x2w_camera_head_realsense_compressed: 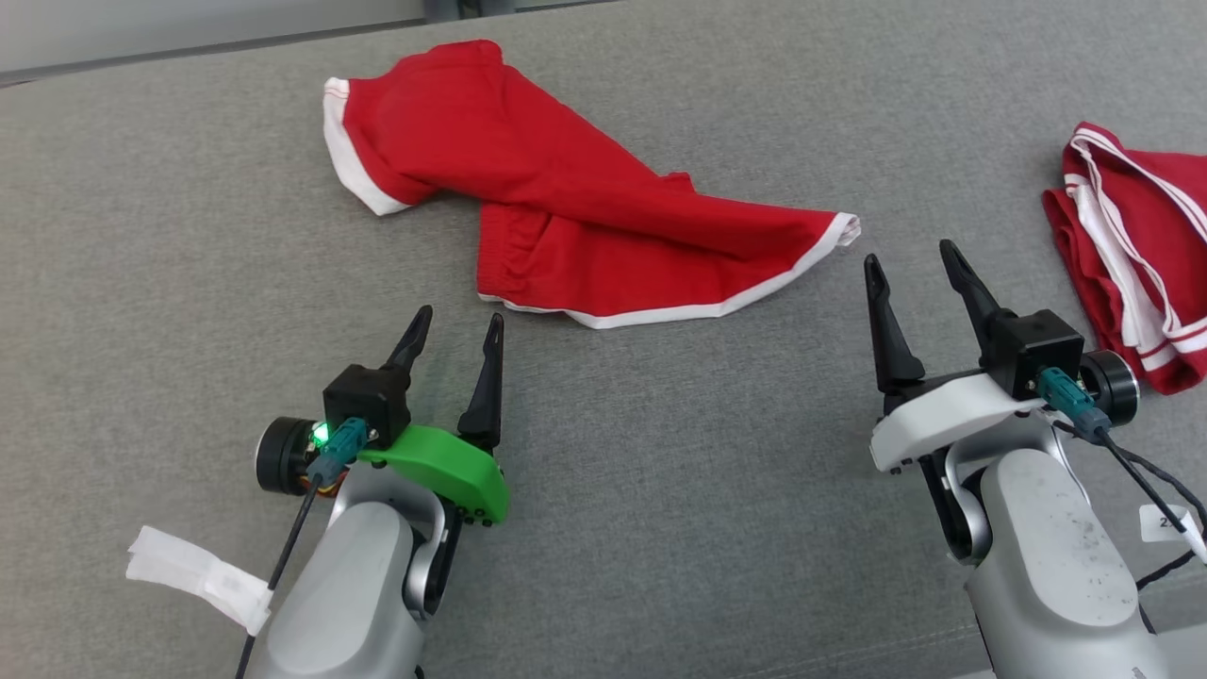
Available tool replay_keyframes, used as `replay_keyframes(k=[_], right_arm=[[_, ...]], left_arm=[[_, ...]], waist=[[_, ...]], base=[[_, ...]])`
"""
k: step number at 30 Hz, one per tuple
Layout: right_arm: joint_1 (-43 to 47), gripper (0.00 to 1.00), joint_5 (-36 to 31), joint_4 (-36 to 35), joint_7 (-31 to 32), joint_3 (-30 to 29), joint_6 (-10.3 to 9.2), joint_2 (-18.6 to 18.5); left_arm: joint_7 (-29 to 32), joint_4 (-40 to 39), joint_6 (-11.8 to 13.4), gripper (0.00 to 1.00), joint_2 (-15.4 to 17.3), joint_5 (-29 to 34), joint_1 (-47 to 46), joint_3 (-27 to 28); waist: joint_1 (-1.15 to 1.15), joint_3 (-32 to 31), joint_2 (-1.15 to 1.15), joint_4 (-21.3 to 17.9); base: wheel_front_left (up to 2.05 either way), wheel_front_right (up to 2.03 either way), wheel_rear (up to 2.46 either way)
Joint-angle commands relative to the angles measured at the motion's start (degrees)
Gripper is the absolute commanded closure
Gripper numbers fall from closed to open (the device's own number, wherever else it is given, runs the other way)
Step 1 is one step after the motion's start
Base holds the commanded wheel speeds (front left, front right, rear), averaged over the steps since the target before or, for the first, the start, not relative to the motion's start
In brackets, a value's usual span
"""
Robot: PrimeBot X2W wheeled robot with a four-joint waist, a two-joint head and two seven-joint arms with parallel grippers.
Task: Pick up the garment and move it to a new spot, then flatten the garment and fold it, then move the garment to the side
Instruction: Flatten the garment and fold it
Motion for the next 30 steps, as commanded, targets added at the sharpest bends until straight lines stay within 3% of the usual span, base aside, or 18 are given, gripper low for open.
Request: replay_keyframes(k=[1, 7, 19, 20, 21, 22, 23, 24, 30], right_arm=[[-0.8, 0.00, 0.6, -0.5, -0.1, 0.3, -0.05, 0.0], [-0.7, 0.00, 2.3, -1.5, -0.1, 0.8, -0.05, 0.1], [-1.2, 0.00, 4.1, -1.6, -0.1, 1.2, -0.05, 0.1], [-1.2, 0.00, 4.1, -1.6, -0.1, 1.2, -0.05, 0.1], [-1.2, 0.00, 4.2, -1.6, -0.1, 1.2, -0.05, 0.1], [-1.1, 0.00, 4.3, -1.6, -0.1, 1.2, -0.05, 0.1], [-1.0, 0.00, 4.4, -1.6, -0.1, 1.1, -0.05, 0.1], [-0.9, 0.00, 4.4, -1.5, -0.1, 1.0, -0.05, 0.1], [0.6, 0.00, 3.7, -0.3, -0.1, 0.6, -0.05, 0.0]], left_arm=[[0.0, 0.8, -0.2, 0.00, 0.3, -0.5, -1.4, 0.3], [0.0, 2.6, -0.3, 0.00, 0.3, -1.3, -2.9, 3.1], [0.0, 3.7, -3.2, 0.03, 0.3, 0.0, -4.3, 8.1], [0.0, 3.7, -3.4, 0.35, 0.3, 0.3, -4.3, 8.1], [0.0, 3.7, -3.8, 0.60, 0.3, 0.3, -4.4, 8.3], [0.0, 3.6, -4.0, 0.72, 0.3, 0.4, -4.5, 8.3], [0.0, 3.3, -4.3, 0.92, 0.3, 0.8, -4.6, 8.1], [0.0, 2.9, -4.5, 1.00, 0.3, 0.8, -4.6, 8.2], [0.0, 0.1, -5.3, 1.00, 0.3, 0.1, -2.5, 8.0]], waist=[[0.00, 2.9, 0.00, -3.5], [0.00, 4.2, 0.00, -5.8], [0.00, 5.9, 0.00, -8.2], [0.00, 6.0, 0.00, -8.3], [0.00, 6.1, 0.00, -8.4], [0.00, 6.1, 0.00, -8.4], [0.00, 6.1, 0.00, -8.4], [0.00, 6.1, 0.00, -8.3], [0.00, 3.6, 0.00, -5.6]], base=[[0.00, 0.00, 0.00], [0.00, 0.00, 0.00], [0.00, 0.00, 0.00], [0.00, 0.00, 0.00], [0.00, 0.00, 0.00], [0.00, 0.00, 0.00], [0.00, 0.00, 0.00], [0.00, 0.00, 0.00], [0.00, 0.00, 0.00]])
